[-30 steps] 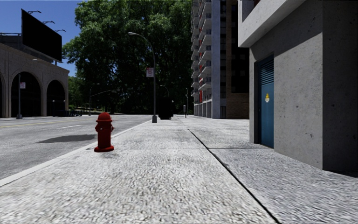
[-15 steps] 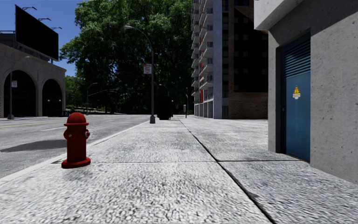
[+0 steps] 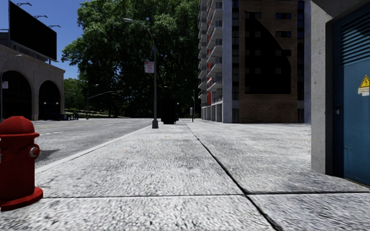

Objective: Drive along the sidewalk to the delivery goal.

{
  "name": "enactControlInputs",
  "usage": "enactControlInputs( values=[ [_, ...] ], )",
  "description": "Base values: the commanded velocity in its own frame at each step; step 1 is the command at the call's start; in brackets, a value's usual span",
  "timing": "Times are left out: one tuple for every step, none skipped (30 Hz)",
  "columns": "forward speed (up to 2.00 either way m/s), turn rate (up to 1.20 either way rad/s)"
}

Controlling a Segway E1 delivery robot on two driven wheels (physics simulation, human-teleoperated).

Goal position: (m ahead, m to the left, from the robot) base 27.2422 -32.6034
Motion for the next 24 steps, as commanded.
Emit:
enactControlInputs(
  values=[
    [2.00, 0.00],
    [2.00, 0.00],
    [2.00, 0.00],
    [2.00, 0.00],
    [2.00, 0.00],
    [2.00, 0.00],
    [2.00, 0.00],
    [2.00, -0.23],
    [2.00, -0.35],
    [2.00, -0.38],
    [2.00, -0.38],
    [2.00, -0.51],
    [2.00, -0.59],
    [2.00, -0.61],
    [2.00, -0.61],
    [2.00, -0.61],
    [2.00, -0.62],
    [2.00, -0.62],
    [2.00, -0.62],
    [2.00, -0.62],
    [2.00, -0.62],
    [2.00, -0.62],
    [2.00, -0.62],
    [2.00, -0.62]
  ],
)
